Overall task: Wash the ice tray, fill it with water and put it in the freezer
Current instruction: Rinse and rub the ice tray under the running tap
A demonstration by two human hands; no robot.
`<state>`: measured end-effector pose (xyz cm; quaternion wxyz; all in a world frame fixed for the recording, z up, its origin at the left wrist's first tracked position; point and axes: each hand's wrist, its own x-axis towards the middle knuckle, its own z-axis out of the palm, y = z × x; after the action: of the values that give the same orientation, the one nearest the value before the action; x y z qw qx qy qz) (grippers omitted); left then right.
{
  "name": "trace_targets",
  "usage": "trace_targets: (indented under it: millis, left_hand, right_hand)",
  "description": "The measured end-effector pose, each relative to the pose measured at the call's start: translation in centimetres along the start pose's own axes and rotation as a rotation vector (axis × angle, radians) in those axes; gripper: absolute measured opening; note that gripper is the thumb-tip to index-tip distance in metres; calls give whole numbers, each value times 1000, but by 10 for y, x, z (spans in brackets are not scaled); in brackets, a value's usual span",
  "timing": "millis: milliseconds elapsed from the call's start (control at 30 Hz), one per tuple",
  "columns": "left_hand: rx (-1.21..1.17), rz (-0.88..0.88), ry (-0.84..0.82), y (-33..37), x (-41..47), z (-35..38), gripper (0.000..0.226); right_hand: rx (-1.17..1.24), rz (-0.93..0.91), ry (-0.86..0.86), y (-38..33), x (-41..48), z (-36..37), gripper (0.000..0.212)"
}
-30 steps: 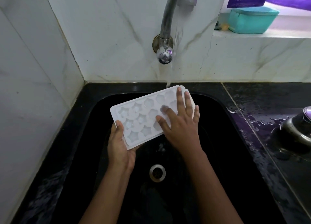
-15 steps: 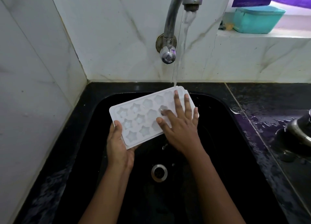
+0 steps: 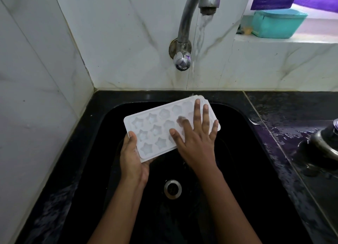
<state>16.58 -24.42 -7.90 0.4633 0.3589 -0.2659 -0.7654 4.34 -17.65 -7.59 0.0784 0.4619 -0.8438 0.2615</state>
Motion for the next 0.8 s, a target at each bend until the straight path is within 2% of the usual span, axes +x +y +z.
trace_targets:
  millis: [100, 167, 333, 467, 667, 800]
  left_hand:
    - [-51, -29, 15, 1, 1, -1, 27]
    - [-51, -27, 1, 1, 0, -1, 28]
    - [-48, -61, -67, -5, -4, 4, 31]
    - [-77, -57, -39, -3, -2, 1, 30]
    - [-48, -46, -59, -5, -3, 3, 33]
    - [-83, -50, -22, 0, 0, 0, 29]
  right_hand:
    - [83, -30, -71, -2, 2, 0, 68]
    - [78, -30, -76, 8, 4, -5, 65]
    - [-10, 33, 61, 8, 0, -1, 57]
    - [74, -14, -24, 7, 3, -1, 63]
    - [-33, 24, 134, 10, 1, 1, 51]
    - [105, -42, -7, 6, 3, 2, 59]
